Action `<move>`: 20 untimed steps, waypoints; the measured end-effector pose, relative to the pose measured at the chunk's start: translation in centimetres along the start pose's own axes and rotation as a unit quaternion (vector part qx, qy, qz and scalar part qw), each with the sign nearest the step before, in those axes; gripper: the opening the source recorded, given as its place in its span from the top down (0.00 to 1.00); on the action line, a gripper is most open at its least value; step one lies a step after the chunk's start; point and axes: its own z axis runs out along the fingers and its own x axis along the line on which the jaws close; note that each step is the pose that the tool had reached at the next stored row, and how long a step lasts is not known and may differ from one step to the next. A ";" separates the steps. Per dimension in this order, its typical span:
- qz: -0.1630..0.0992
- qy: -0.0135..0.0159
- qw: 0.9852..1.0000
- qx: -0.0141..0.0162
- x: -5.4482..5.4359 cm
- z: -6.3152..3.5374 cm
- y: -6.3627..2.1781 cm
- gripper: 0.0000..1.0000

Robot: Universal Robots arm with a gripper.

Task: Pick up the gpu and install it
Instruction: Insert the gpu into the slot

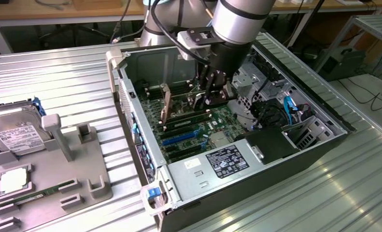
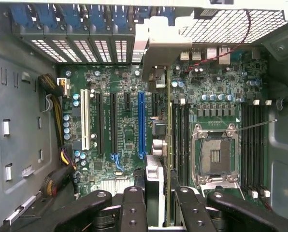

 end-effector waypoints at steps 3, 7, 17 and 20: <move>-0.001 0.000 1.000 0.000 0.1 0.68 0.17 0.72; -0.013 0.000 1.000 0.000 0.3 2.52 2.06 0.72; -0.012 0.010 1.000 -0.001 0.9 5.82 2.71 0.72; -0.012 0.019 1.000 -0.002 0.7 7.18 3.00 0.72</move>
